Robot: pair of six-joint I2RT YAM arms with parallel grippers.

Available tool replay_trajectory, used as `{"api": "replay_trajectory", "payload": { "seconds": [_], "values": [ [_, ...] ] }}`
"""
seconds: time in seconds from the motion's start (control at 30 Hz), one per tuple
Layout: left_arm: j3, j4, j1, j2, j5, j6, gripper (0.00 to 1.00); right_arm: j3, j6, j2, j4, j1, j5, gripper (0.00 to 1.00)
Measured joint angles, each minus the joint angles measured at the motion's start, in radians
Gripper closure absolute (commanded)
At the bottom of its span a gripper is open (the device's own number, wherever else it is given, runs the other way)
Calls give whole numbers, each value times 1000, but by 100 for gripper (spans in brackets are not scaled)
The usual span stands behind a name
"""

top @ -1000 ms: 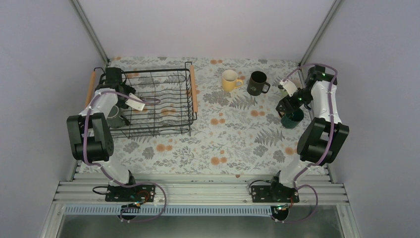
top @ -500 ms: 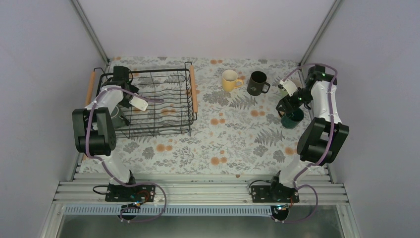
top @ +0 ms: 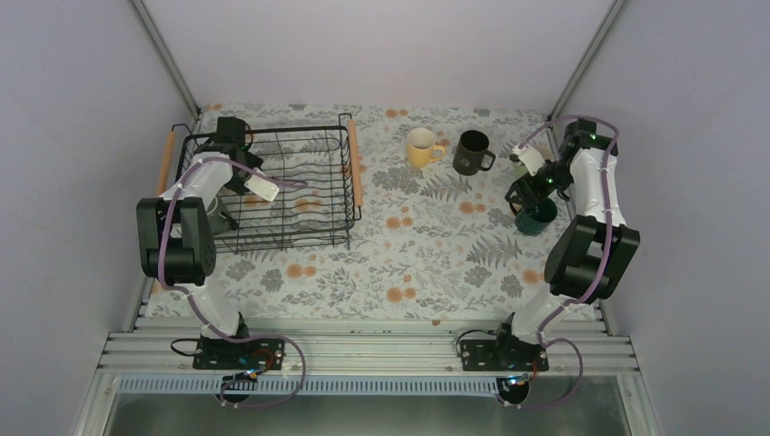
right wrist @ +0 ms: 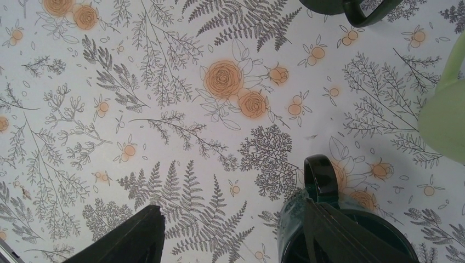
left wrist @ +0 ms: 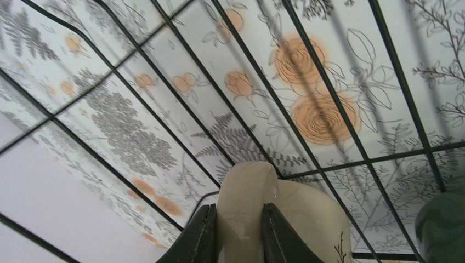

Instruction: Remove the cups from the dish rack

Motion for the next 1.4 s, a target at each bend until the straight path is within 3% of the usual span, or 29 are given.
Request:
{"api": "replay_trajectory", "payload": {
  "seconds": [0.23, 0.47, 0.7, 1.0, 1.23, 1.4],
  "values": [
    [77, -68, -43, -5, 35, -1, 98, 0, 3, -13, -2, 2, -16, 34],
    [329, -216, -59, -6, 112, -4, 98, 11, 6, -45, -30, 28, -63, 34],
    [589, -386, -59, -6, 280, -60, 98, 76, 34, -77, -46, 101, -123, 33],
    [575, -481, -68, -8, 499, -181, 98, 153, 106, -69, -52, 283, -215, 32],
    [513, -470, -64, 2, 559, -235, 98, 190, 161, -21, -50, 391, -248, 32],
    [641, -484, -64, 57, 643, -365, 98, 201, 192, -16, -24, 495, -256, 31]
  ]
}}
